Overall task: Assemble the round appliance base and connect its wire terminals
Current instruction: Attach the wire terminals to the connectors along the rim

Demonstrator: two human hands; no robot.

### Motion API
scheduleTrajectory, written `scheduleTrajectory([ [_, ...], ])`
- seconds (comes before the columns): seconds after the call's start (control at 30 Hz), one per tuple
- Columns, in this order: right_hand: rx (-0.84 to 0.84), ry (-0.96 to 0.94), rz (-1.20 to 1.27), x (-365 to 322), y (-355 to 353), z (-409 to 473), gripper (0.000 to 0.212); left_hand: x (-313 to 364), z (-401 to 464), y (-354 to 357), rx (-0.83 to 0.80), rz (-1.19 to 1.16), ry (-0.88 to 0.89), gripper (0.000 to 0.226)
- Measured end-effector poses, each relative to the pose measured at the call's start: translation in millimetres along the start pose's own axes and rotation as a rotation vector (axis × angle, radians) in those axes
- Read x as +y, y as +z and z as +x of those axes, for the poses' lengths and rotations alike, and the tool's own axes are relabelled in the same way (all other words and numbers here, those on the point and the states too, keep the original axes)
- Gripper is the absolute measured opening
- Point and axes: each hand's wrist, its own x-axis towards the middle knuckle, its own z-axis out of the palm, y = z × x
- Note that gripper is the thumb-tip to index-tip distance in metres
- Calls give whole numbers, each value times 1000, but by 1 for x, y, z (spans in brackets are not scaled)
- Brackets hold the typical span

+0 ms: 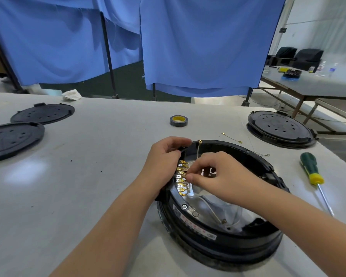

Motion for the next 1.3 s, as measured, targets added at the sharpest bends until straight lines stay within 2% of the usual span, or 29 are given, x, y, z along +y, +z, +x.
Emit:
scheduleTrajectory([
  [0.47,14,-23,-57,-5,-1,-3,4,0,0,0,-6,-3,17,44],
  [0.9,51,-28,-47,-6,1,-4,15,-2,1,1,-2,-6,36,46],
  [1.3,46,-29,-40,-6,4,-3,11,-1,1,1,4,-2,53,48],
])
